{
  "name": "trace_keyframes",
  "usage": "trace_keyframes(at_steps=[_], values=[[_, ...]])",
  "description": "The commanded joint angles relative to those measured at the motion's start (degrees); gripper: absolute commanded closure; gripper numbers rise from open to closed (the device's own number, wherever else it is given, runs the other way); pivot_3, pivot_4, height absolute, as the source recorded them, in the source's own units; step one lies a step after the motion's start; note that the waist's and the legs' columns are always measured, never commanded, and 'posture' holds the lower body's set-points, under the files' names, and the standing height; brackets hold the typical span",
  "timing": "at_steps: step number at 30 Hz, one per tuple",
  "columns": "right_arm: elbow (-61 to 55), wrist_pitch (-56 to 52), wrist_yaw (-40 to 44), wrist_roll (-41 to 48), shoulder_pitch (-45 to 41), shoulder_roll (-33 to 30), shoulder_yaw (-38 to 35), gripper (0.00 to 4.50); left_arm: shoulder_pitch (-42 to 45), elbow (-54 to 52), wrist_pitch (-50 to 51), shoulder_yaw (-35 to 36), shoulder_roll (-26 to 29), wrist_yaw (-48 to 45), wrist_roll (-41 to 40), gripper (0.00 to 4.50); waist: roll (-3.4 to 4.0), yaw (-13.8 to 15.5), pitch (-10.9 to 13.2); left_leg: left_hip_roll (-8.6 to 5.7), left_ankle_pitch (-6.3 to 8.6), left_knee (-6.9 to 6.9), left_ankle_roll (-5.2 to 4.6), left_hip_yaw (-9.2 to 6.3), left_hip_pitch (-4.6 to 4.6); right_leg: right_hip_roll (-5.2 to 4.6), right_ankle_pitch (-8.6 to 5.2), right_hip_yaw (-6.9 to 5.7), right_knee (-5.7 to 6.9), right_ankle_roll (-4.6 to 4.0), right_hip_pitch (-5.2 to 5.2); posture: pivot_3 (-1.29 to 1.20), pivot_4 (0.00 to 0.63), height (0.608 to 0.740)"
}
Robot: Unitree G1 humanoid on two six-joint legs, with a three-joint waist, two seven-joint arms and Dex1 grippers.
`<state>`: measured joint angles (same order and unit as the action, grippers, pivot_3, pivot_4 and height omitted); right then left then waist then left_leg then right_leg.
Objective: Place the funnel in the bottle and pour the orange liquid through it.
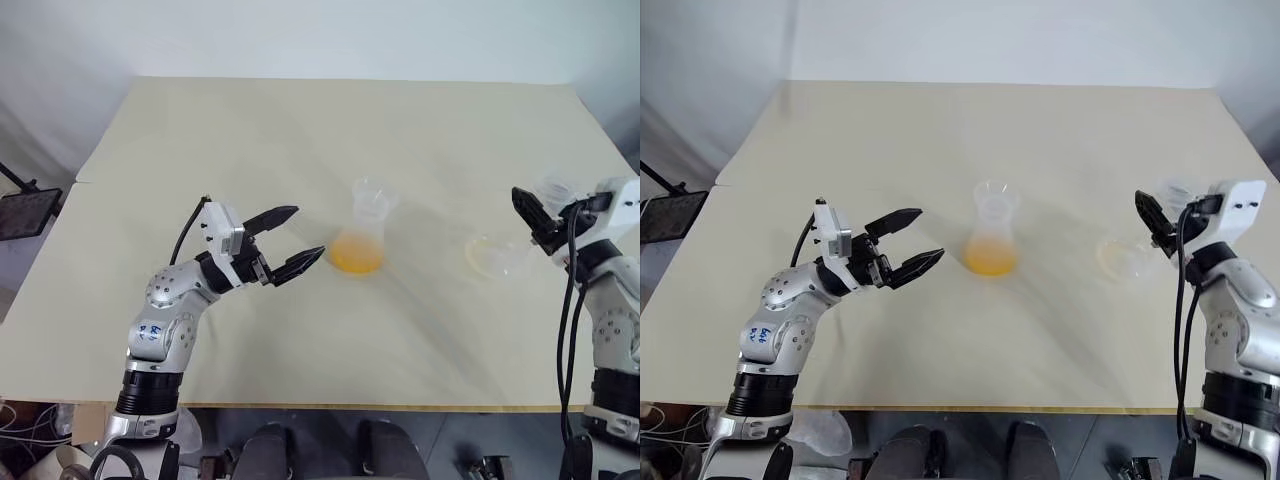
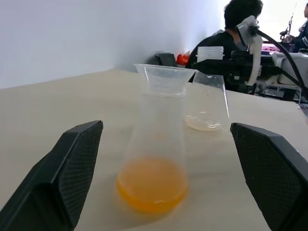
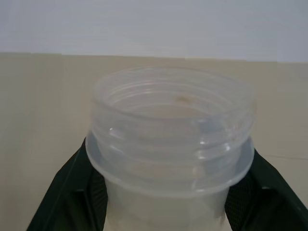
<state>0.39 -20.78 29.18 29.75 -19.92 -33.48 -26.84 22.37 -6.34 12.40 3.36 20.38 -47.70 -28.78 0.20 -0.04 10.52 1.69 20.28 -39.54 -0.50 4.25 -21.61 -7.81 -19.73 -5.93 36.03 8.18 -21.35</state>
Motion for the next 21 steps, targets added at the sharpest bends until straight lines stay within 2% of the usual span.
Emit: trace_keyframes(at_steps=[1,6,21], values=[[-5.4,2.4,0.4,1.5,3.8,2.2,-0.9,1.63,0.5,-2.1,-0.3,0.0,-0.1,0.0,-0.8,0.0,0.0,0.0,0.0,0.0,0.0,0.0,0.0,0.0,0.0,0.0,0.0,0.0,0.0,0.0,0.0,0.0,0.15,0.74],[-8.4,3.3,-0.8,2.6,5.0,3.5,-2.1,0.05,0.6,-2.0,-0.2,0.3,0.2,-0.2,-1.0,0.0,0.0,0.0,0.0,0.0,0.0,0.0,0.0,0.0,0.0,0.01,0.0,0.01,-0.01,0.0,0.01,0.0,0.15,0.74],[-11.3,7.5,0.1,5.7,6.5,1.3,-8.1,0.02,0.6,-1.3,1.1,1.7,3.2,-1.9,-1.6,0.0,0.0,0.1,0.0,0.0,-0.01,-0.01,0.01,0.0,0.0,0.02,0.0,0.02,-0.02,0.0,0.01,0.0,0.15,0.74]])
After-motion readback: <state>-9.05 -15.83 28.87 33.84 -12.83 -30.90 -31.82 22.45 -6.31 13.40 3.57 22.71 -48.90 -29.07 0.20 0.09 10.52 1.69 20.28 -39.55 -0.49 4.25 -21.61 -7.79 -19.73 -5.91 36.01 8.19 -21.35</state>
